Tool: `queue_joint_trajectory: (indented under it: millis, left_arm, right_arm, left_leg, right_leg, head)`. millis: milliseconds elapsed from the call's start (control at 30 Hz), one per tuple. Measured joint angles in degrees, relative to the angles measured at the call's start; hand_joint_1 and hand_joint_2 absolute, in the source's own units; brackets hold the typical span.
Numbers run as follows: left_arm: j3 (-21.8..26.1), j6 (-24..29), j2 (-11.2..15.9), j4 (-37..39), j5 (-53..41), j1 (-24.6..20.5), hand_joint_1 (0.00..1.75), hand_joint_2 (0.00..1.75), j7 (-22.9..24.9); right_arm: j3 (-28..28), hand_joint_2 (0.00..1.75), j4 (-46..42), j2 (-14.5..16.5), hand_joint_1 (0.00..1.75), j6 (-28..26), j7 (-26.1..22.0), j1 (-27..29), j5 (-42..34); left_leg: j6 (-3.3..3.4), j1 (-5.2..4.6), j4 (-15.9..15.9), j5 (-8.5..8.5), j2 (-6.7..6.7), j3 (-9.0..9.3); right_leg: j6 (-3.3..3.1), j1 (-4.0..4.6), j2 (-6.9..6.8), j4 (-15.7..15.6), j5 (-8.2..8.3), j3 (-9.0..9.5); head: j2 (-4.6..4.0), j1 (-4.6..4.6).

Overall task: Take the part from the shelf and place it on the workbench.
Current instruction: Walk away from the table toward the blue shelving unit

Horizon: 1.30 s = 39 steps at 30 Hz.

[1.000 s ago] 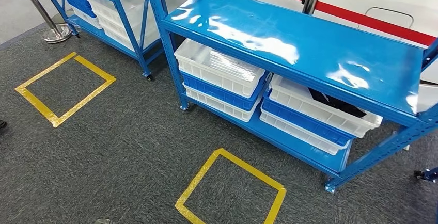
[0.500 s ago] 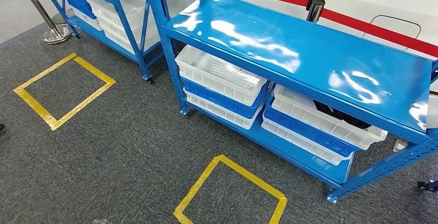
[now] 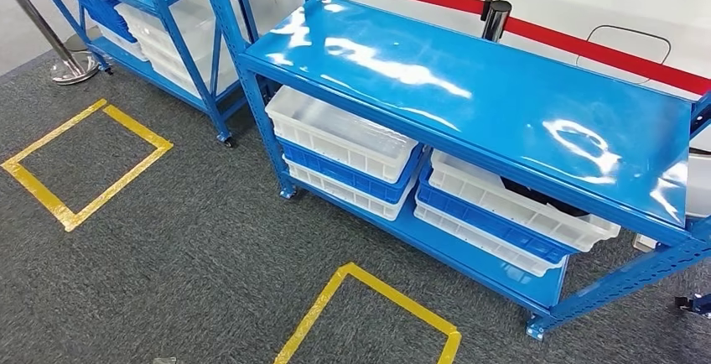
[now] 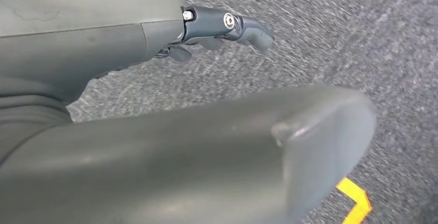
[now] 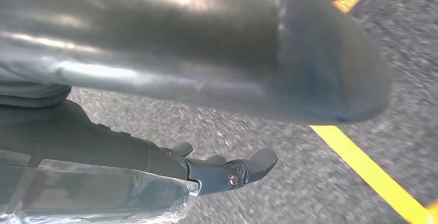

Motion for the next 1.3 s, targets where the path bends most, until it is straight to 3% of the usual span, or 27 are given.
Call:
queue_joint_trajectory:
  millis: [100,167,200,267,333,367,400,467,533,600,667,733,800,833,867,900,967,1033,1067,1167,1233,1300]
  left_arm:
    - [0.0,0.0,0.1,0.0,0.0,0.0,0.0,0.0,0.0]
    - [0.0,0.0,0.1,0.0,0.1,0.0,0.0,0.0,0.0]
    - [0.0,0.0,0.0,0.0,0.1,0.0,0.0,0.0,-0.1]
    - [0.0,0.0,-0.1,0.0,0.1,-0.1,0.0,0.0,-0.1]
    - [0.0,0.0,-0.2,0.0,0.1,-0.1,0.0,0.0,-0.1]
    - [0.0,0.0,-0.2,0.0,0.2,0.0,0.0,0.0,-0.1]
    - [0.0,0.0,-0.3,0.0,0.2,0.0,0.0,0.0,-0.1]
    - [0.0,0.0,-0.4,0.0,0.3,0.0,0.0,0.0,-0.2]
    - [0.0,0.1,-0.5,0.0,0.3,-0.1,0.0,0.0,-0.1]
    - [0.0,0.6,-0.5,0.0,0.4,-0.1,0.0,0.0,0.0]
    - [0.0,1.3,-0.5,0.0,0.4,-0.1,0.0,0.0,0.1]
    - [0.0,2.1,-0.6,0.0,0.4,-0.2,0.0,0.0,0.4]
    - [0.1,2.8,-0.6,0.0,0.4,-0.2,0.0,0.0,0.7]
    - [0.1,3.0,-0.6,0.0,0.4,-0.2,0.0,0.0,0.9]
    - [0.1,3.1,-0.6,0.0,0.4,-0.2,0.0,0.0,1.0]
    - [0.1,3.2,-0.7,0.0,0.4,-0.2,0.0,0.0,1.1]
    - [0.1,3.4,-0.7,0.0,0.4,-0.2,0.0,0.0,1.2]
    - [0.1,3.6,-0.7,0.0,0.3,-0.2,0.0,0.0,1.4]
    - [0.1,3.7,-0.7,0.0,0.2,-0.2,0.0,0.0,1.4]
    - [0.1,3.9,-0.7,0.0,0.1,-0.3,0.0,0.0,1.6]
    - [0.1,3.9,-0.9,0.0,0.0,-0.6,0.0,0.0,1.6]
    - [0.1,3.9,-0.9,0.0,0.0,-0.7,0.0,0.0,1.7]
  right_arm:
    - [0.0,0.0,0.0,0.2,0.0,0.0,0.0,-0.1,0.0]
    - [0.0,0.0,-0.1,0.2,0.0,0.0,0.0,0.0,0.0]
    - [0.0,0.0,-0.1,0.1,0.0,0.0,-0.1,-0.2,0.0]
    - [0.0,0.0,-0.1,0.0,0.0,0.0,-0.1,-0.5,0.0]
    - [0.0,0.0,-0.1,-0.2,0.0,0.0,-0.1,-0.3,0.0]
    - [0.0,0.0,-0.1,-0.3,0.0,0.0,0.0,-0.2,0.0]
    - [0.0,0.0,-0.1,-0.3,0.0,0.0,0.0,0.0,0.0]
    - [0.0,0.0,-0.1,-0.5,0.0,0.0,0.0,0.1,0.0]
    - [0.0,0.0,-0.1,-0.5,0.0,0.0,0.0,-0.1,0.0]
    - [0.0,0.0,-0.1,-0.5,0.0,0.0,-0.1,-0.2,0.0]
    - [0.0,0.0,-0.2,-0.4,0.0,-0.1,-0.1,-0.1,0.0]
    - [0.0,0.0,-0.2,-0.4,0.0,-0.1,-0.2,-0.3,0.0]
    - [0.0,0.0,-0.2,-0.4,0.0,-0.2,-0.2,-0.3,0.0]
    - [0.0,0.0,-0.2,-0.3,0.0,-0.2,-0.2,-0.3,0.0]
    - [0.0,0.0,-0.2,-0.3,0.0,-0.2,-0.2,-0.2,0.0]
    - [0.0,0.0,-0.2,-0.3,0.0,-0.2,-0.2,-0.1,0.0]
    - [0.0,0.0,-0.2,-0.2,0.0,-0.2,-0.2,-0.1,-0.1]
    - [0.0,0.0,-0.2,-0.1,0.0,-0.2,-0.2,-0.4,-0.1]
    - [0.0,0.0,-0.2,0.0,0.0,-0.2,-0.2,-0.5,-0.1]
    - [0.0,0.0,-0.2,0.0,0.0,-0.3,-0.2,-0.5,0.0]
    - [0.0,0.0,-0.2,-0.1,0.0,-0.5,-0.2,-0.4,0.1]
    - [0.0,0.0,-0.2,-0.1,0.0,-0.6,-0.2,-0.4,0.1]
  left_leg:
    - [1.65,-0.93,-3.0,0.06,-0.24,2.09]
    - [2.27,-0.96,-5.0,0.52,-0.39,4.12]
    - [2.41,-0.9,-5.5,0.67,-0.41,4.93]
    - [2.48,-1.01,-5.8,0.47,-0.39,5.41]
    - [2.37,-1.11,-5.8,-0.14,-0.57,5.87]
    - [2.25,-1.12,-5.8,-0.51,-0.73,6.29]
    - [2.07,-1.14,-5.8,-0.91,-0.87,6.83]
    - [1.58,-1.27,-5.7,-1.84,-0.98,7.9]
    - [0.97,-1.51,-5.3,-2.79,-0.96,8.35]
    - [0.41,-1.6,-4.6,-3.23,-0.98,8.47]
    - [-0.27,-1.34,-3.0,-4.11,-0.8,8.28]
    - [-1.24,-0.72,1.4,-6.63,-0.47,6.06]
    - [-2.17,0.07,7.7,-9.53,-0.26,2.04]
    - [-2.52,0.45,9.6,-10.0,-0.18,0.42]
    - [-2.77,0.79,9.6,-9.26,-0.11,-0.26]
    - [-2.92,1.07,7.6,-7.36,-0.09,0.1]
    - [-2.95,1.36,0.5,-2.46,-0.71,2.75]
    - [-2.36,0.97,-3.5,-1.35,-1.72,4.13]
    - [-1.88,0.68,-3.6,-1.59,-2.05,4.09]
    - [-0.27,0.54,-4.8,-0.21,-1.42,4.8]
    - [0.4,0.52,-5.7,0.26,-0.4,5.36]
    - [0.84,0.01,-5.8,0.13,0.64,5.38]
  right_leg:
    - [1.5,0.27,0.05,-0.9,0.52,1.8]
    - [1.86,0.67,-0.08,0.4,0.25,1.82]
    - [1.47,0.77,-0.11,2.3,-0.64,0.82]
    - [0.63,0.81,-0.13,8.8,-3.25,-3.37]
    - [0.87,0.85,-0.13,13.1,-4.97,-7.56]
    - [1.19,0.9,-0.13,12.7,-4.54,-8.47]
    - [1.69,0.94,-0.14,10.4,-2.9,-8.34]
    - [2.29,1.07,-0.28,3.2,1.91,-6.7]
    - [1.62,1.3,-0.53,-0.9,4.42,-5.44]
    - [0.14,1.1,-0.57,-1.5,5.17,-4.85]
    - [-0.76,0.59,-0.49,-1.8,5.88,-4.0]
    - [-1.32,0.46,-0.48,-1.9,5.73,-3.37]
    - [-1.61,0.51,-0.45,-1.9,5.49,-3.26]
    - [-1.6,0.52,-0.4,-1.9,5.31,-3.16]
    - [-1.49,0.5,-0.26,-1.8,5.12,-2.97]
    - [-1.3,0.45,-0.05,-1.8,4.92,-2.68]
    - [-0.84,0.31,0.54,-1.9,4.55,-2.17]
    - [-0.29,0.24,1.11,-2.1,4.45,-2.02]
    - [0.05,0.26,1.42,-2.2,4.43,-2.11]
    - [0.9,0.7,1.92,-1.6,3.83,-2.56]
    - [0.36,0.89,1.13,3.0,1.5,-4.81]
    - [-0.35,0.91,0.44,11.1,-1.91,-9.19]
  head:
    - [0.01,-0.32]
    - [-0.01,-0.29]
    - [-0.02,-0.21]
    - [-0.03,-0.12]
    - [-0.01,-0.04]
    - [0.0,-0.01]
    - [0.0,0.02]
    - [0.0,0.02]
    - [0.0,-0.03]
    - [0.01,-0.09]
    - [0.01,-0.16]
    - [0.0,-0.24]
    - [0.0,-0.31]
    - [0.0,-0.32]
    - [0.0,-0.33]
    - [0.0,-0.31]
    - [0.0,-0.3]
    - [0.0,-0.38]
    - [0.0,-0.45]
    - [0.0,-0.56]
    - [0.01,-0.44]
    - [0.01,-0.38]
